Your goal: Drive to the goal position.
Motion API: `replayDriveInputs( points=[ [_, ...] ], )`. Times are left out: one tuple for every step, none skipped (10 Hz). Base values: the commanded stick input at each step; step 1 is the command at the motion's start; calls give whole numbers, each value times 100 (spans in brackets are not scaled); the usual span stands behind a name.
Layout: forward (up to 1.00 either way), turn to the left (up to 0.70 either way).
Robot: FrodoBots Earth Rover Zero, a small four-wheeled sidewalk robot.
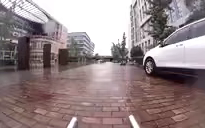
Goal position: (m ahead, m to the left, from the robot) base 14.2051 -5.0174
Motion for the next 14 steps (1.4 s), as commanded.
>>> replayDriveInputs(
  points=[
    [70, 0],
    [70, 0],
    [70, 0],
    [70, 0],
    [70, -7],
    [70, -13],
    [70, -14],
    [70, -14],
    [70, -14],
    [70, -12],
    [70, -1],
    [70, 0],
    [70, 0],
    [70, 0]
  ],
)
